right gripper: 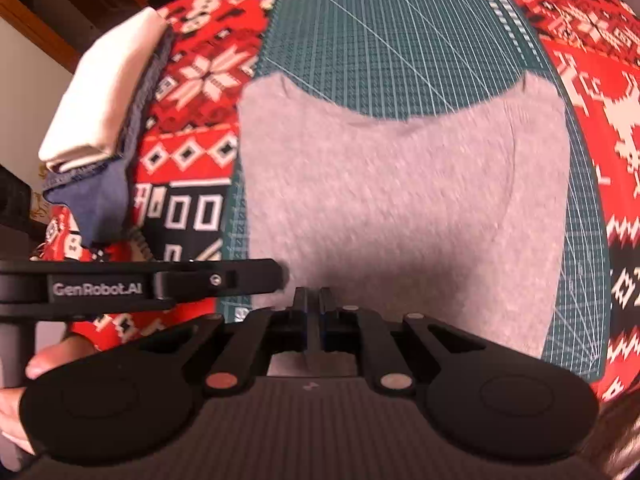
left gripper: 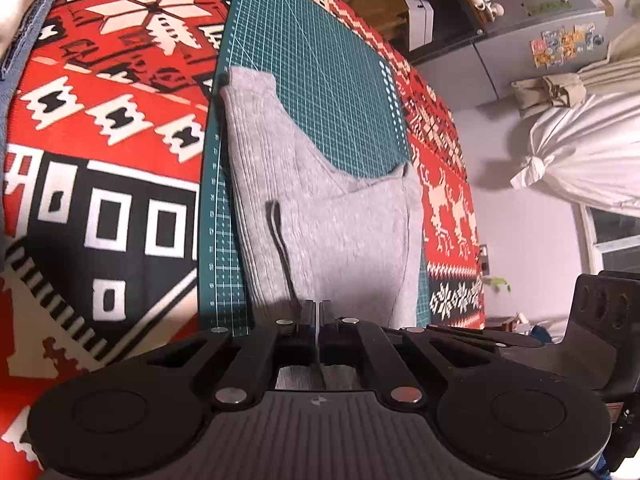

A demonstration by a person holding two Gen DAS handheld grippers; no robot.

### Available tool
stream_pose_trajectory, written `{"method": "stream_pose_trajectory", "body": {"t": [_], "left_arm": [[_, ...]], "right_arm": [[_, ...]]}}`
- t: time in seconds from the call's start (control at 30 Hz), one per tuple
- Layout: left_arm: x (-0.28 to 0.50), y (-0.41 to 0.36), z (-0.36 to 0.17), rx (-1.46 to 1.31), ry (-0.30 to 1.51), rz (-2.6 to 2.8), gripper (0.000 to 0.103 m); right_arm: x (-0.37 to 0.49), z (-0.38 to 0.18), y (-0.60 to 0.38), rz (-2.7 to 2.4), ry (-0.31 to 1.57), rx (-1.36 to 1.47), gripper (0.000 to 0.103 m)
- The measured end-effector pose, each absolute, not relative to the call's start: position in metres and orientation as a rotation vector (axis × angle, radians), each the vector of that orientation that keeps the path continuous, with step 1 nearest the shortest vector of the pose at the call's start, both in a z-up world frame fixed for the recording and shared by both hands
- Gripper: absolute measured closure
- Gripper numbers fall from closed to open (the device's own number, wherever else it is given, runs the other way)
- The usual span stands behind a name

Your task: Fold clothes

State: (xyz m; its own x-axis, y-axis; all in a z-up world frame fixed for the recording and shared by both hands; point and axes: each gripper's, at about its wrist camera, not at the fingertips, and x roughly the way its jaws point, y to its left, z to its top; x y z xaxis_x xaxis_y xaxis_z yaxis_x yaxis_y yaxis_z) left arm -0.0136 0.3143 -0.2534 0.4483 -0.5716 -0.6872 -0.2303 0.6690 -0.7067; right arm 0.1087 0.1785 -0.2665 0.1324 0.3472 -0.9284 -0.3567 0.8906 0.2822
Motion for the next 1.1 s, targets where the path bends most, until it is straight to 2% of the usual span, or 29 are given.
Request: {"method": "stream_pose_trajectory", "body": {"t": [0.43,0.73,1.1], "left_arm": [[-0.018,0.302,-0.256,-0.818,1.150,-0.259,0.102],[-0.021,0.286,-0.259,-0.769,1.189,-0.262,0.102],[-0.025,0.283,-0.255,-0.761,1.187,-0.284,0.102]], "right_arm": [[0.098,-0.254,0.166,0.514,1.335,-0.032,0.096],[0.093,-0.268,0.155,0.492,1.364,-0.024,0.096],[0.087,-0.250,0.145,0.491,1.341,-0.023,0.096]]}}
